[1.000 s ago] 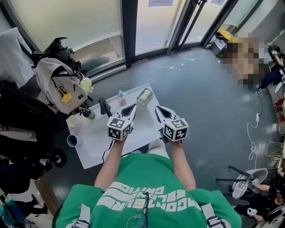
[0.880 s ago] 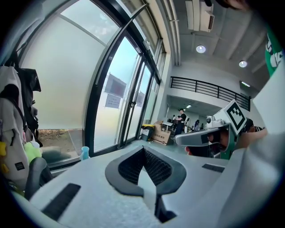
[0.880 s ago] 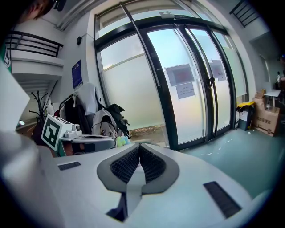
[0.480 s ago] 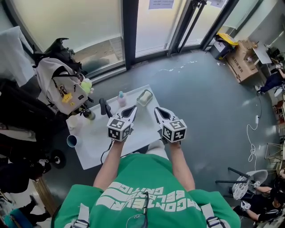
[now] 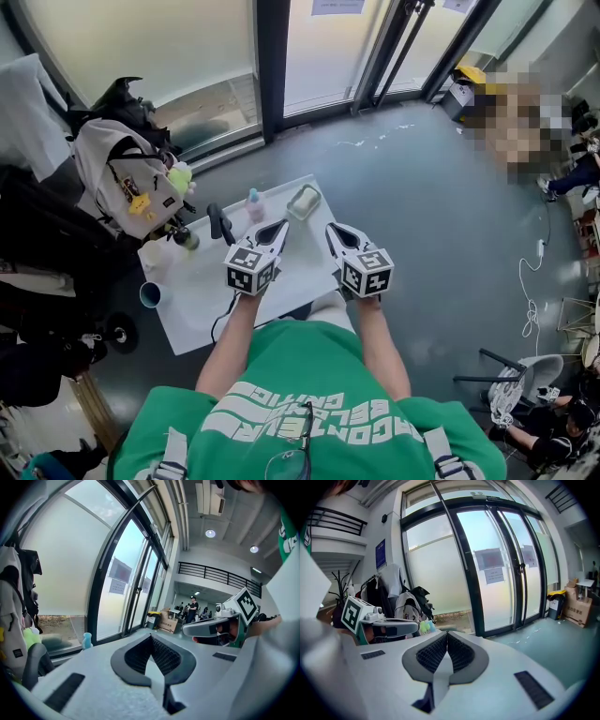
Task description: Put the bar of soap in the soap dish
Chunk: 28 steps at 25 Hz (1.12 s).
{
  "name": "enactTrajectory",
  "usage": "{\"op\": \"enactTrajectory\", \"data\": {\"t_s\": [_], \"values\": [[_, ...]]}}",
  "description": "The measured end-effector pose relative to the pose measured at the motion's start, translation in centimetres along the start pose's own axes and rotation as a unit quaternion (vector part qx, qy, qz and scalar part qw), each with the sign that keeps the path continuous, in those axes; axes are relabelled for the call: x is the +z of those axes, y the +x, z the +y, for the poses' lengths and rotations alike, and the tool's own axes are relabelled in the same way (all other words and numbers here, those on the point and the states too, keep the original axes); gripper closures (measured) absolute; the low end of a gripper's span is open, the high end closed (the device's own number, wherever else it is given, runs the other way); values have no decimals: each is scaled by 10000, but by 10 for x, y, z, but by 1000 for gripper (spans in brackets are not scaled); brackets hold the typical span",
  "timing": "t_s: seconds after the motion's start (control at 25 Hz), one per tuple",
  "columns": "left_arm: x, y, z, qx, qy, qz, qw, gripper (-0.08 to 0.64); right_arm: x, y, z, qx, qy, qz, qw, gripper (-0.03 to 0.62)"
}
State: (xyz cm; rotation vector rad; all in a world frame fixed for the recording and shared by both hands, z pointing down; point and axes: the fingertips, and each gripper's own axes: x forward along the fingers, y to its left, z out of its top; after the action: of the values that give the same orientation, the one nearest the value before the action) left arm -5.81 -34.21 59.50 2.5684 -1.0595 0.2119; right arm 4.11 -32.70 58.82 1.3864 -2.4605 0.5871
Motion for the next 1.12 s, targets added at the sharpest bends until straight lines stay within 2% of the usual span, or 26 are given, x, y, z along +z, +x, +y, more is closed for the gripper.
{"op": "enactTrajectory", "data": {"t_s": [1.12], "values": [[-7, -7, 1, 32, -90, 71, 9999, 552, -7, -2, 6, 14, -12, 47, 10000, 578]]}}
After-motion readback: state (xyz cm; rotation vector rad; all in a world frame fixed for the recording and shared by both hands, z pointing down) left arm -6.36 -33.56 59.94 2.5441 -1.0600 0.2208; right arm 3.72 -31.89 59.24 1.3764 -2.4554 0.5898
